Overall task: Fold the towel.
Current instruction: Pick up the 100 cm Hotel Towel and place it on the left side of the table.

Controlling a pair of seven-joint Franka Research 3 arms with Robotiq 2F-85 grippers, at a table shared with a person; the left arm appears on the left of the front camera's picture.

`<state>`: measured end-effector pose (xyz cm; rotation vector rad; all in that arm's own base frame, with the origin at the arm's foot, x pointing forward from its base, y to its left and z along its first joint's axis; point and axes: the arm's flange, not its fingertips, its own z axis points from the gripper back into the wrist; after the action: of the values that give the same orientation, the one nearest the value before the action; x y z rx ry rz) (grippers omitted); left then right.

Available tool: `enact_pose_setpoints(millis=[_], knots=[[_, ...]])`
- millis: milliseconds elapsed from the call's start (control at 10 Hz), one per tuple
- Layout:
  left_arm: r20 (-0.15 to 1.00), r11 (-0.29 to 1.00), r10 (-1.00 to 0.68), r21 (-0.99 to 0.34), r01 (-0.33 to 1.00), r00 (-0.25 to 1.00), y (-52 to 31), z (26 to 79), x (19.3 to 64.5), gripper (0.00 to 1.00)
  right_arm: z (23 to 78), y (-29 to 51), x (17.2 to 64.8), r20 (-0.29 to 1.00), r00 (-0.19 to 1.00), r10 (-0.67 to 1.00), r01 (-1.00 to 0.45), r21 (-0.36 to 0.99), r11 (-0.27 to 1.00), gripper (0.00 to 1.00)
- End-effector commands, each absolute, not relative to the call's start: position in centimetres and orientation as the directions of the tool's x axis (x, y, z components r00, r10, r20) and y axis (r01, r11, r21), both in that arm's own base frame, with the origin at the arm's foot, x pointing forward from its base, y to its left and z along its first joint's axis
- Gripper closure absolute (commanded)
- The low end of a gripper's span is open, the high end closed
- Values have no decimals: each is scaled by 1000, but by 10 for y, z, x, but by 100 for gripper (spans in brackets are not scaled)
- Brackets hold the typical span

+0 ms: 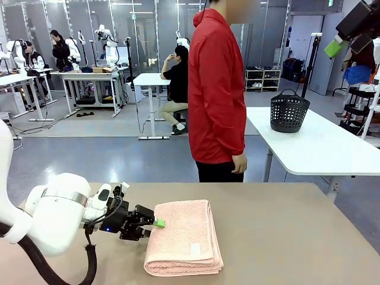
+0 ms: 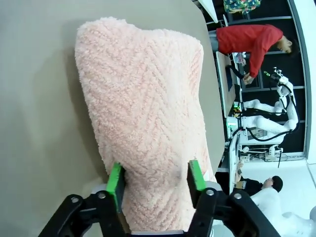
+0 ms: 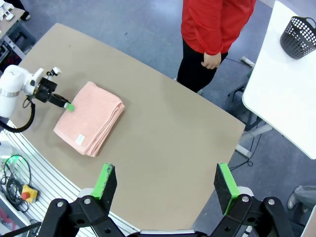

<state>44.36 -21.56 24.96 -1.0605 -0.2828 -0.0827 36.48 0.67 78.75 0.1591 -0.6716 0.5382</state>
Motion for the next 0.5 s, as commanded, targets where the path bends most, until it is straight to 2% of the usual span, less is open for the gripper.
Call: enact_pose_setpoints(millis=[0, 400], knots=[[259, 478, 89, -858, 187, 962, -226, 245, 450, 100, 788, 6, 365, 626, 655, 423, -523, -29, 852, 0], [264, 502, 94, -845, 183, 960, -225, 252, 446, 100, 788, 6, 365, 626, 655, 423, -523, -29, 852, 0]])
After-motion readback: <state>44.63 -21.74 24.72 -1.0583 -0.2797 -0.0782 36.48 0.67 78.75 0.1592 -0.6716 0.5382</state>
